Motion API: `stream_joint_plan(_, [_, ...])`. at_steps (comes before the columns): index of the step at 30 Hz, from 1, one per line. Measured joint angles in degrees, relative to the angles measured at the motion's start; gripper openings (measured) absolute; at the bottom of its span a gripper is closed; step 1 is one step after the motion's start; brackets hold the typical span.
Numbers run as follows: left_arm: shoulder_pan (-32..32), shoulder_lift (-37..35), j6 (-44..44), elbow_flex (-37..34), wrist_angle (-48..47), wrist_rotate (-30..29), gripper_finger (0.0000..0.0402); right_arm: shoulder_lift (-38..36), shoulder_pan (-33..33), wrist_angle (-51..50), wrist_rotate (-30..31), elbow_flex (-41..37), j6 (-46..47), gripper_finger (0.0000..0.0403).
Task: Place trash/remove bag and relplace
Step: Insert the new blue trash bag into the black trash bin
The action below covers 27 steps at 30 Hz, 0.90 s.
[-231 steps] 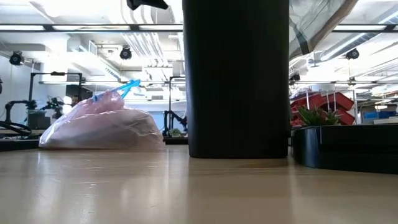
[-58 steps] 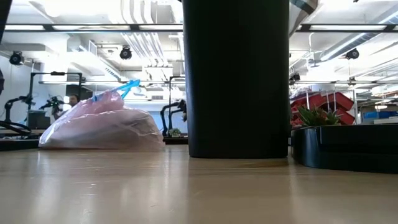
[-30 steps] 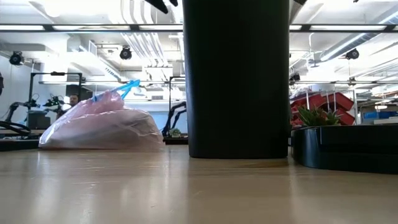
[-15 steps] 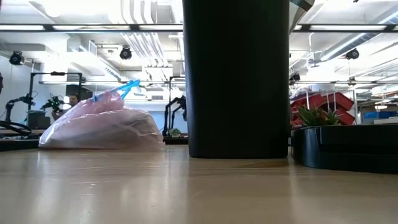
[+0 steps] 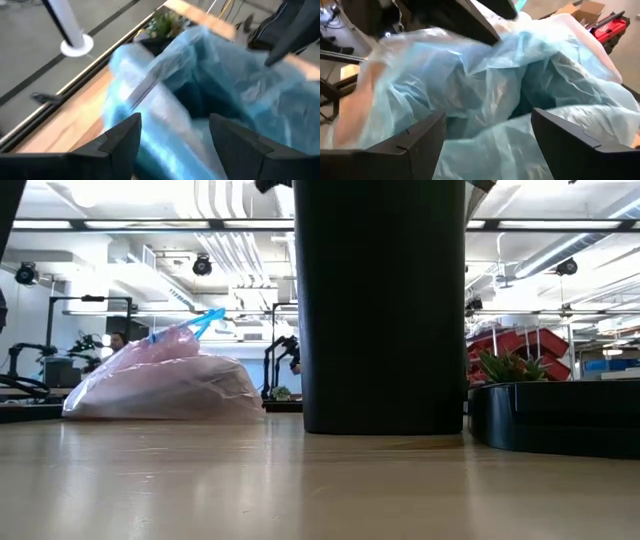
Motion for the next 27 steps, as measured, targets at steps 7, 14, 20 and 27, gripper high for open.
stream_joint_plan(7, [-0.1, -1.8, -1.5, -0.1, -14.1, -4.5, 0.0220, -2.0, 0.2, -5.8, 0.0, 0.0, 2.8, 0.0291])
stream_joint_plan(14, [-0.2, -3.2, -1.5, -1.1, -16.5, -5.2, 0.0220, -5.0, 0.8, -9.1, 0.1, 0.1, 4.2, 0.0277])
stream_joint_plan(20, [0.0, -4.7, -1.5, -1.1, -17.8, -9.3, 0.0220, -5.5, 1.1, -12.7, -2.0, 0.1, 3.1, 0.0283])
stream_joint_plan(27, [0.2, -5.5, -1.5, -2.3, -19.7, -11.6, 0.0220, -4.8, 2.6, -11.5, -7.8, -1.4, 2.7, 0.0310])
